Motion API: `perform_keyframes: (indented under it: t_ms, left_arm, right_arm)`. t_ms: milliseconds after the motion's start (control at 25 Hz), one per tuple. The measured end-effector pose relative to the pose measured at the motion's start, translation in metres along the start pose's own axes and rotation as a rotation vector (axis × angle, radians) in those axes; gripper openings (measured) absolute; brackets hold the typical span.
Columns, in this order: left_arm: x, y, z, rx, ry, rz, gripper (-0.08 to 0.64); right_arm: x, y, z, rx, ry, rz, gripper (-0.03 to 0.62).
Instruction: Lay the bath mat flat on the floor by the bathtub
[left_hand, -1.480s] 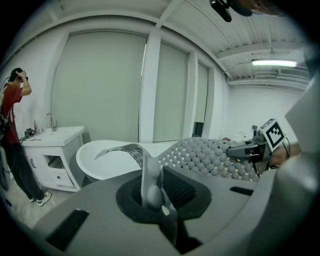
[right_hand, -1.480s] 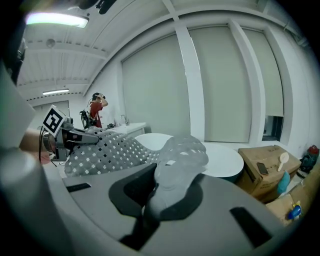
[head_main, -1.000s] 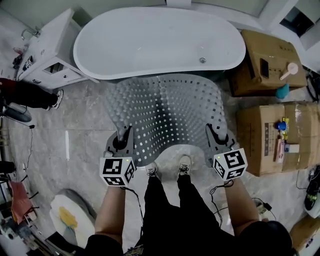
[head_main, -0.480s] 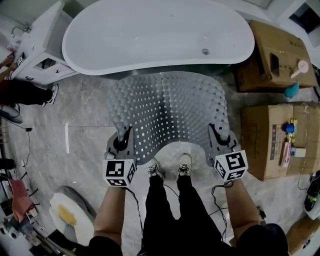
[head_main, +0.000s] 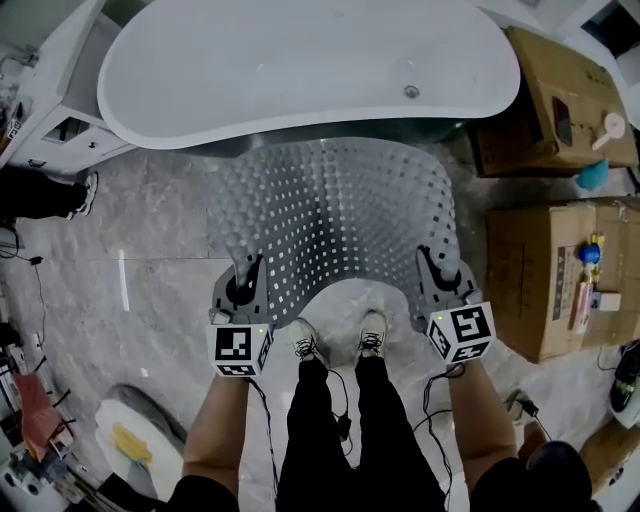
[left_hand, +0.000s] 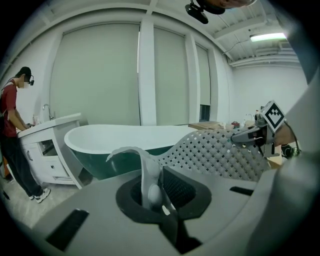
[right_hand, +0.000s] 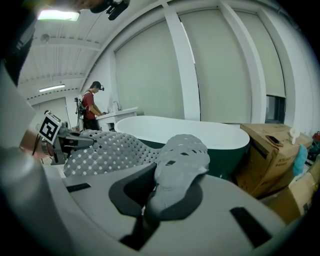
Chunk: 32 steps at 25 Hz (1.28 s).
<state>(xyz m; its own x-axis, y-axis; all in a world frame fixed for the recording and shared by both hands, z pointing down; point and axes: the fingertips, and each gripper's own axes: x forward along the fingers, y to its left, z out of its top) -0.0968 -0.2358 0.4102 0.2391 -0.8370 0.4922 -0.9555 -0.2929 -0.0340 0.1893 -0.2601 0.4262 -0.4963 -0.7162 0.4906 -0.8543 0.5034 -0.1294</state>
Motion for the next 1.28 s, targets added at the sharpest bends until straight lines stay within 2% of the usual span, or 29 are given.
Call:
perform_keyframes:
  t_ms: [520,1000,1280]
  left_arm:
    - [0.030,0.040,-0.104,0.060,-0.003,-0.026,0.037]
    - [0.103,0.055,-0.234,0.063,0.013,-0.021,0.037]
    - [0.163,0.073,-0.298,0.085,0.013,-0.014,0.038]
  right_arm:
    - [0.062,0.017,-0.087,-0.075,0.007,-0.019,0.031]
    - [0.136,-0.011,-0.215,-0.106,0.019,-0.044,0.032]
    - [0.194,-0.034,-0.269,-0.127,0.017,-0.049,0.031]
